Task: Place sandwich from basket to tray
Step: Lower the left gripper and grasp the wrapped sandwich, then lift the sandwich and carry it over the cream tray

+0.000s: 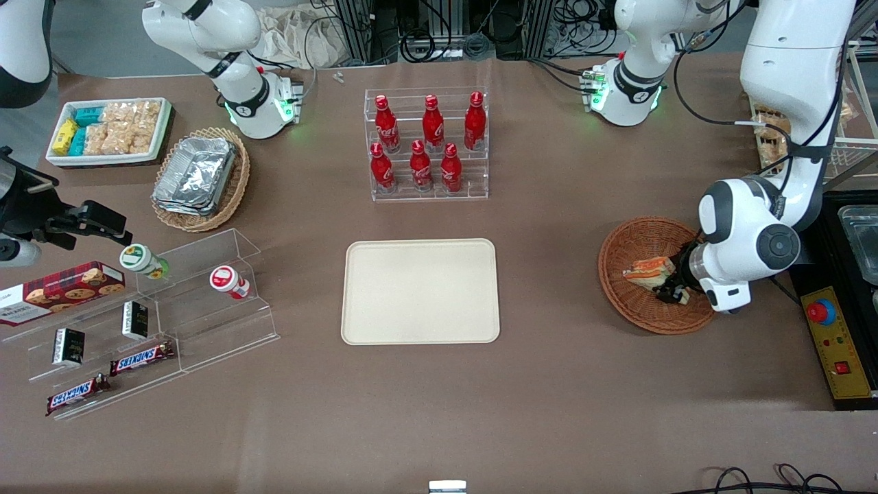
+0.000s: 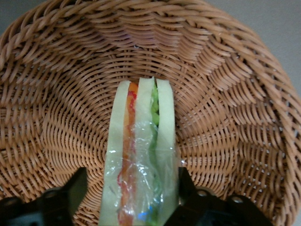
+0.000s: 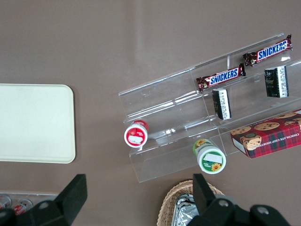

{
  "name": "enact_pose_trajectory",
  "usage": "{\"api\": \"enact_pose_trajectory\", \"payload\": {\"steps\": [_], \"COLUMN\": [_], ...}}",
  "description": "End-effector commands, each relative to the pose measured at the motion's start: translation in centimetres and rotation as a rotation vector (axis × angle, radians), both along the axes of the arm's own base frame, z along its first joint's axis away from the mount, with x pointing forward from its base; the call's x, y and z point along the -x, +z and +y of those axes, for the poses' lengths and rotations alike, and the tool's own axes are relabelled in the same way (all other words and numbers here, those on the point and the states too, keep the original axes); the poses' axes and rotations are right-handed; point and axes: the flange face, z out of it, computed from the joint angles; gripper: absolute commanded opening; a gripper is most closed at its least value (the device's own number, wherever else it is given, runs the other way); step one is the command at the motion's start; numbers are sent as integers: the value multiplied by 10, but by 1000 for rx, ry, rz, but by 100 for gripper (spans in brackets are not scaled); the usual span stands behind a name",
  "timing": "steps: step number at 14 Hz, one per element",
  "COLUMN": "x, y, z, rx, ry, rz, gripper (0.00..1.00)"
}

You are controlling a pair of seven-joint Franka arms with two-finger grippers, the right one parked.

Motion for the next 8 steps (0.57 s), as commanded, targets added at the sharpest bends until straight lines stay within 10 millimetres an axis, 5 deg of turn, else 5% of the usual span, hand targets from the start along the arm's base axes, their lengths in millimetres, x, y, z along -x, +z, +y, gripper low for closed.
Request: {"api": "enact_pose_trajectory", "payload": {"steps": [1, 5, 8], "x": [-1, -1, -8], "y": [32, 150, 221], "z": [-8, -17, -85], "rx": [0, 26, 64], "ry": [15, -154, -355], "rz": [-54, -9, 32], "gripper": [0, 0, 0]}}
